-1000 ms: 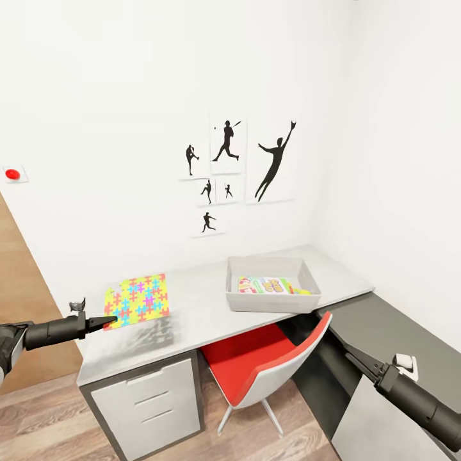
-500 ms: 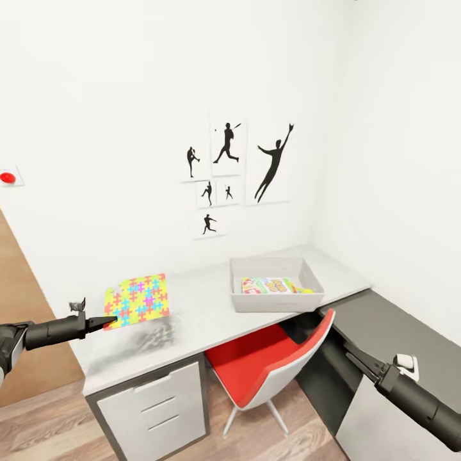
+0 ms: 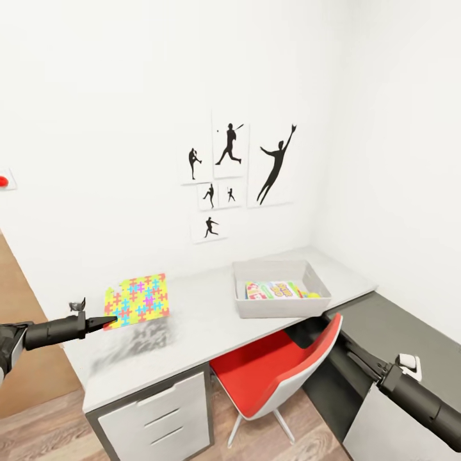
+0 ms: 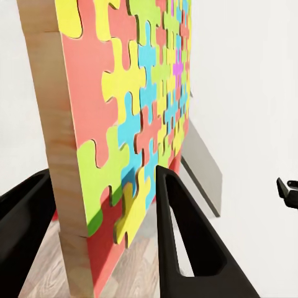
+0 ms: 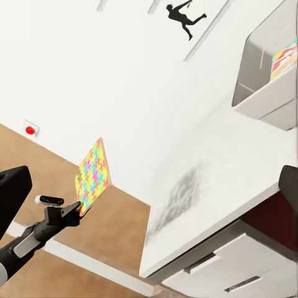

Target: Put all the toys in the child's room - the three board games (two on the bed and one on the table), the two jigsaw puzzles on the table, and the tennis ball on the table - inside the toy box on the table in the child's room.

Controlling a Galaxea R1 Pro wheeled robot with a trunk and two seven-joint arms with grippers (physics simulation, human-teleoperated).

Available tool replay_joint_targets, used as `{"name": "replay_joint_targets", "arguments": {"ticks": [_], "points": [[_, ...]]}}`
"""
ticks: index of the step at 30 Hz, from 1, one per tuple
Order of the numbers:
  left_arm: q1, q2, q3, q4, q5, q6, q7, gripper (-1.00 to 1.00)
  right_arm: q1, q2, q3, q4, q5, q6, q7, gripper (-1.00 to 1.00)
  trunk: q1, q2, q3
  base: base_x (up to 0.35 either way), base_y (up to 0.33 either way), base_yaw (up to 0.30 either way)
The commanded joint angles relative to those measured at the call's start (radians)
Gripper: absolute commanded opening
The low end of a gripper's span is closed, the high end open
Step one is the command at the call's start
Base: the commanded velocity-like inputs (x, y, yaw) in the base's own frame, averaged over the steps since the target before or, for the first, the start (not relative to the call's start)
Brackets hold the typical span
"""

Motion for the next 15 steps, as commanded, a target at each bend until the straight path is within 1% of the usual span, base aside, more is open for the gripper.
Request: {"name": "replay_joint_targets", "arguments": {"ticks": [1, 15], "points": [[-0.001, -0.001, 0.007, 0.000, -0.011, 0.010, -0.007, -1.00, 0.000, 0.000, -0.001, -0.001, -0.004, 0.006, 0.000, 1.00, 0.001, -0.002, -0.001, 0.029, 0.005, -0.180], [-0.001, -0.001, 0.007, 0.000, -0.010, 0.009, -0.007, -1.00, 0.000, 0.000, -0.001, 0.001, -0.003, 0.006, -0.001, 1.00, 0.001, -0.002, 0.015, 0.005, 0.001, -0.206]]}}
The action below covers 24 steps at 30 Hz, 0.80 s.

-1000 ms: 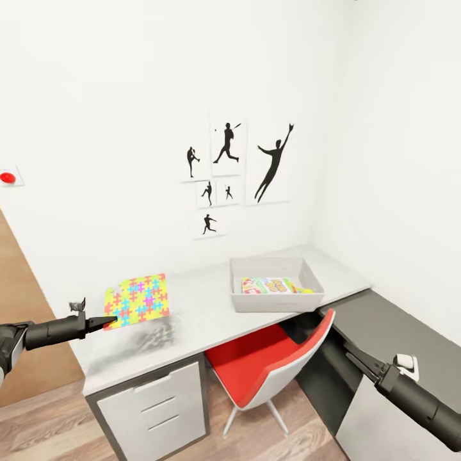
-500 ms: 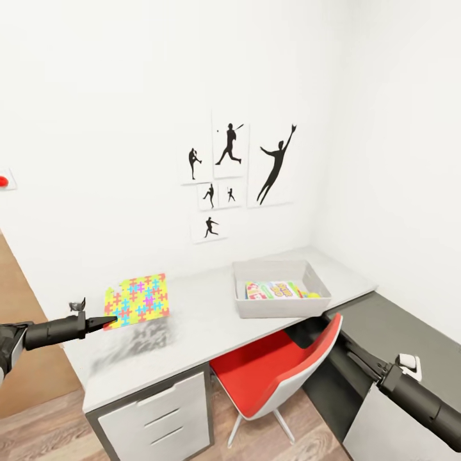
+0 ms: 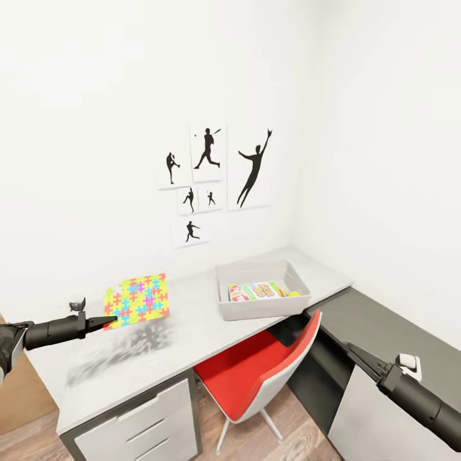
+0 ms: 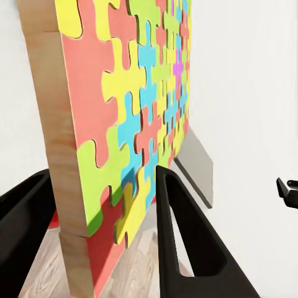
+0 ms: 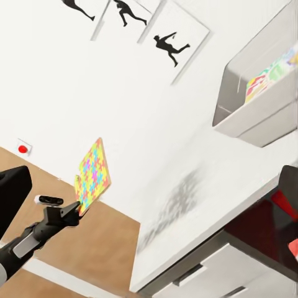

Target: Put all the toys in the child's room - the three board games (two on the bed and one on the table), the two jigsaw puzzles on the table, and the tennis ball on the table - inside the toy box on the table in the child's room.

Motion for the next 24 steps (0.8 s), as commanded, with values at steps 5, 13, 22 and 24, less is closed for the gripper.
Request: {"name": "replay_joint_targets", "arguments": {"ticks": [5, 13, 22, 24], "points": [[-0.001, -0.002, 0.007, 0.000, -0.011, 0.011, -0.007, -1.00, 0.000, 0.000, -0.001, 0.000, -0.004, 0.006, -0.001, 1.00, 0.000, -0.001, 0.005, 0.000, 0.000, -0.211], [-0.001, -0.002, 0.007, 0.000, -0.011, 0.011, -0.007, -1.00, 0.000, 0.000, -0.001, 0.000, -0.004, 0.006, 0.000, 1.00, 0.000, -0.001, 0.013, 0.102, 0.000, -0.182], [-0.001, -0.002, 0.007, 0.000, -0.011, 0.009, -0.007, -1.00, 0.000, 0.000, -0.001, 0.000, -0.003, 0.006, 0.000, 1.00, 0.000, -0.001, 0.014, 0.122, 0.000, -0.017], [-0.001, -0.002, 0.007, 0.000, -0.011, 0.009, -0.007, -1.00, 0.000, 0.000, -0.001, 0.000, -0.003, 0.006, 0.001, 1.00, 0.000, -0.001, 0.014, 0.010, 0.000, -0.031]]}}
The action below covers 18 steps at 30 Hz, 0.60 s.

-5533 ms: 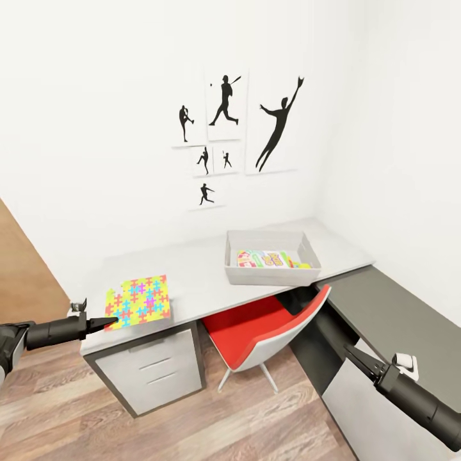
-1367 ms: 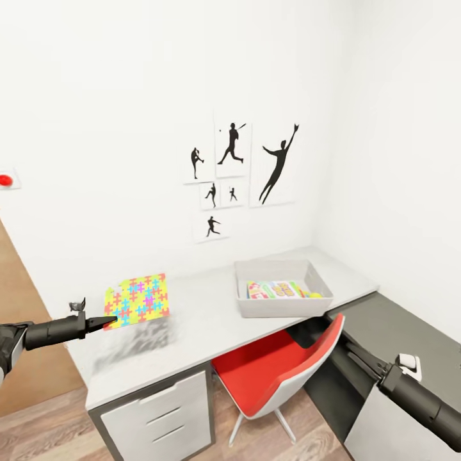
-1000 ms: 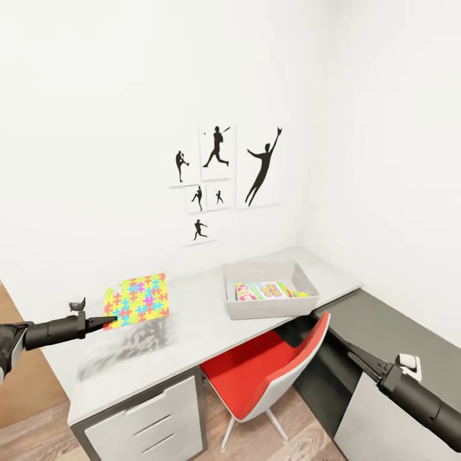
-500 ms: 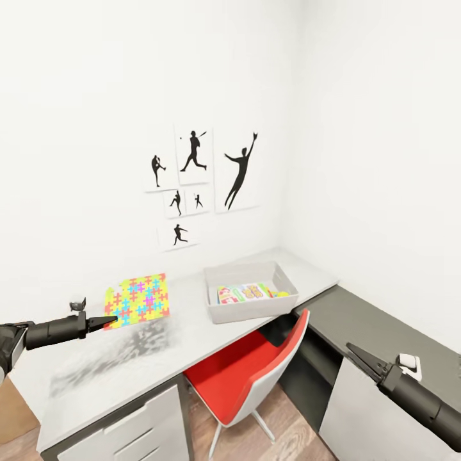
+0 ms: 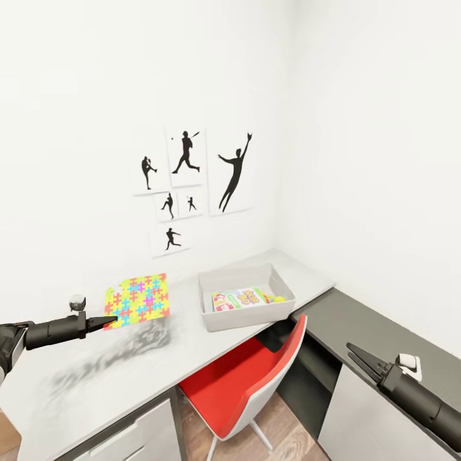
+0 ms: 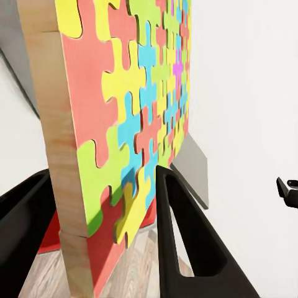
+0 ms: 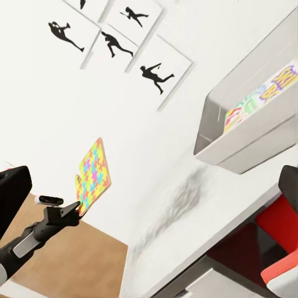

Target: Put all the toys in the child's room - the three board games (two on the bed and one on the table), the two jigsaw puzzles on the table, and the tennis ball on the table - inside the toy box on the table in the child's room.

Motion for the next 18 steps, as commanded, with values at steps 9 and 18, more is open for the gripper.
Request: {"name": "replay_joint_targets", "arguments": {"ticks": [9, 18], "points": [[0.000, -0.001, 0.007, 0.000, -0.010, 0.011, -0.007, -1.00, 0.000, 0.000, -0.001, 0.000, -0.004, 0.006, 0.000, 1.00, 0.000, 0.000, 0.008, 0.110, -0.081, -0.159], [0.000, -0.001, 0.007, 0.000, -0.010, 0.011, -0.007, -1.00, 0.000, 0.000, -0.002, 0.000, -0.005, 0.006, 0.000, 1.00, 0.000, 0.000, 0.017, 0.278, -0.092, -0.173]]}}
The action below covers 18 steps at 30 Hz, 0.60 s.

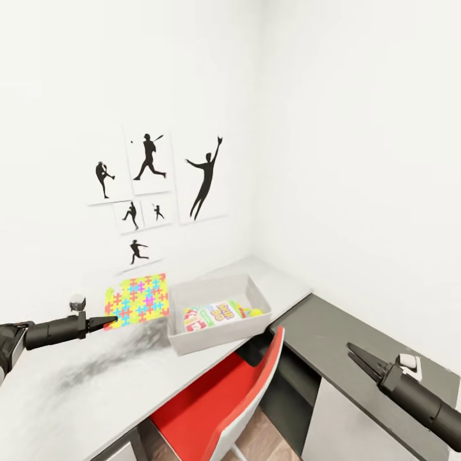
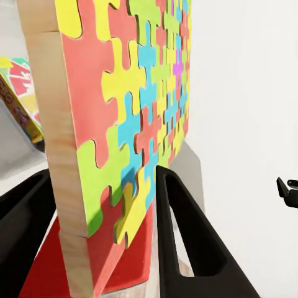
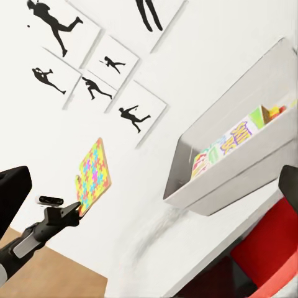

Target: Put all the toys in the child's room - the three board games (two on the bed and one on the table), the two jigsaw puzzles on the table, and the tennis ball on the table - inside the toy box on the table in the child's room.

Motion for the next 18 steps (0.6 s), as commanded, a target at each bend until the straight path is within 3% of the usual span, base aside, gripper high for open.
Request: {"name": "replay_joint_targets", "arguments": {"ticks": [1, 9, 18], "points": [[0.000, -0.001, 0.007, 0.000, -0.011, 0.010, -0.007, -1.00, 0.000, 0.000, -0.001, 0.000, -0.004, 0.006, 0.000, 1.00, 0.001, 0.000, 0.000, 0.301, -0.026, -0.062], [-0.001, -0.001, 0.007, 0.000, -0.010, 0.010, -0.007, -1.00, 0.000, 0.000, 0.000, 0.000, -0.004, 0.006, 0.000, 1.00, 0.001, 0.000, 0.001, 0.301, -0.070, -0.001], [0.000, -0.001, 0.007, 0.000, -0.011, 0.010, -0.007, -1.00, 0.000, 0.000, -0.001, 0.000, -0.004, 0.006, 0.000, 1.00, 0.001, 0.000, 0.005, 0.227, -0.127, 0.167]]}}
